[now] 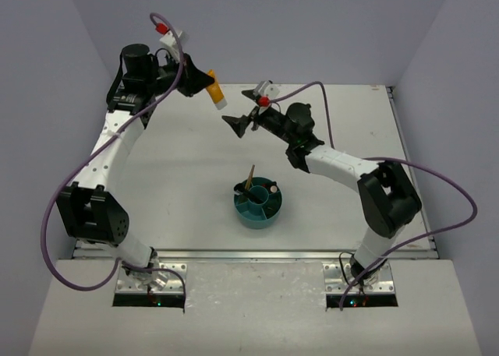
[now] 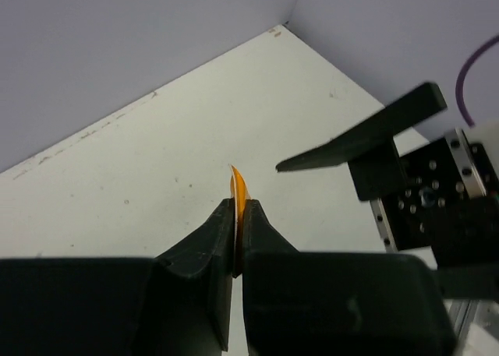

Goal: Organize the makeup

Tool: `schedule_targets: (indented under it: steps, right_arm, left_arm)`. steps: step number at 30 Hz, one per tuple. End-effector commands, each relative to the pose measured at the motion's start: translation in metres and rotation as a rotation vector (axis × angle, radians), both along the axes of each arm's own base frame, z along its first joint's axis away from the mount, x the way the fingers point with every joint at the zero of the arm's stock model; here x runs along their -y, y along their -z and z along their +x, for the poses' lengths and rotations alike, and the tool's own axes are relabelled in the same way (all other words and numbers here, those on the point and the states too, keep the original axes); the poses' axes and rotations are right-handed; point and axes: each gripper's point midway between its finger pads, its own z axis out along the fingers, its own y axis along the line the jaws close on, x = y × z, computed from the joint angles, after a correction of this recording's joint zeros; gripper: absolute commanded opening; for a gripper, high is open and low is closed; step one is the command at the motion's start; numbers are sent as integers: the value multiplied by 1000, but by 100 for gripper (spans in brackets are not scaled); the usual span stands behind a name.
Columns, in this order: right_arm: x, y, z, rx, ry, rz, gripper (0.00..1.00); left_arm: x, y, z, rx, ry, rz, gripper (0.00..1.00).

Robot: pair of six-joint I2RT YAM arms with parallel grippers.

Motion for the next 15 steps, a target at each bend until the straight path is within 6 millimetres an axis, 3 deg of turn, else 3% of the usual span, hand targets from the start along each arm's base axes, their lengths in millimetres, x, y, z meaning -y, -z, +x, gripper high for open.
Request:
schedule_targets:
  steps: [1,2,4,5,6,9,13,15]
  right_arm:
    - [60,-43,-23,-34,-143,112,99]
    - [69,-41,-29,-84,-182,127,99]
    - [106,-30,-24,-203,-180,157,99]
    - [114,-22,-21,-249,-156,160,99]
    - [139,-16,-10,-284,-71,163,99]
    - [176,26,11,-412,187,78,99]
    - [202,57,15,-496,345,-38,99]
    - [206,63,15,-500,365,-59,99]
  left_arm:
    - [8,-53,-58,356,219,121,0]
    - [12,-58,-70,401,277,129,0]
    - [23,-64,-104,509,445,145,0]
    - [26,-60,-117,527,500,143,0]
    - [29,-48,-132,528,564,133,0]
    - [39,-25,-159,524,685,105,0]
    - [61,10,-184,575,747,165,0]
    - [65,22,-186,576,758,193,0]
